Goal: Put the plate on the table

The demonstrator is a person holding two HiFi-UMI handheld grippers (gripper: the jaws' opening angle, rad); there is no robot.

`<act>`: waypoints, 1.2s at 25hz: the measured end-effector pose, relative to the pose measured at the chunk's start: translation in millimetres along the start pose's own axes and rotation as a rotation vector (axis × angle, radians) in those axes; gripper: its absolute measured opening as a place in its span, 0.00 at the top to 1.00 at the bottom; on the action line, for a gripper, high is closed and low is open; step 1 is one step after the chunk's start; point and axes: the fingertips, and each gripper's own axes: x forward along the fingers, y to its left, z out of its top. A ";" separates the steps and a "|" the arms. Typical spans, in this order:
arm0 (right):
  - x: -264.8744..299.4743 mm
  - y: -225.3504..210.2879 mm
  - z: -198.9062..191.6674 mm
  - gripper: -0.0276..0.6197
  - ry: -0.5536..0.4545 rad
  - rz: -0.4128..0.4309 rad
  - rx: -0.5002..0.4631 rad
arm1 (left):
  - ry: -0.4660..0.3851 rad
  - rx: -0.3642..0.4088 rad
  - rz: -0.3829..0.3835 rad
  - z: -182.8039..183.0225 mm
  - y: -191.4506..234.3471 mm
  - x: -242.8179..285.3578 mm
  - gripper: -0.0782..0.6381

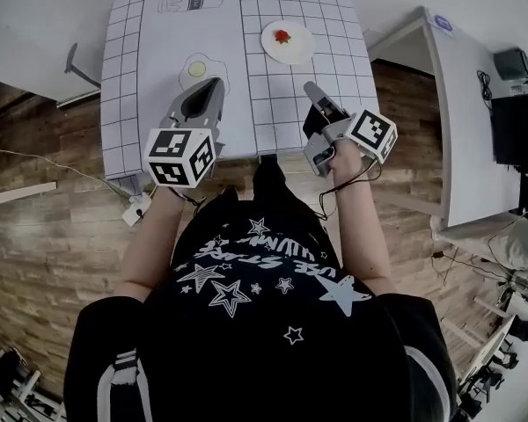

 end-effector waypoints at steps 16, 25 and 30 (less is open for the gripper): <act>-43.3 13.4 -21.4 0.92 -0.030 0.015 -0.015 | -0.012 0.008 -0.016 -8.2 -28.9 -36.0 0.88; -93.1 14.5 -42.1 0.92 0.024 0.032 -0.037 | -0.017 0.011 0.033 -23.1 -75.3 -73.1 0.88; -122.4 19.9 -60.8 0.92 0.042 0.096 -0.031 | -0.027 0.015 0.069 -37.9 -102.1 -105.0 0.88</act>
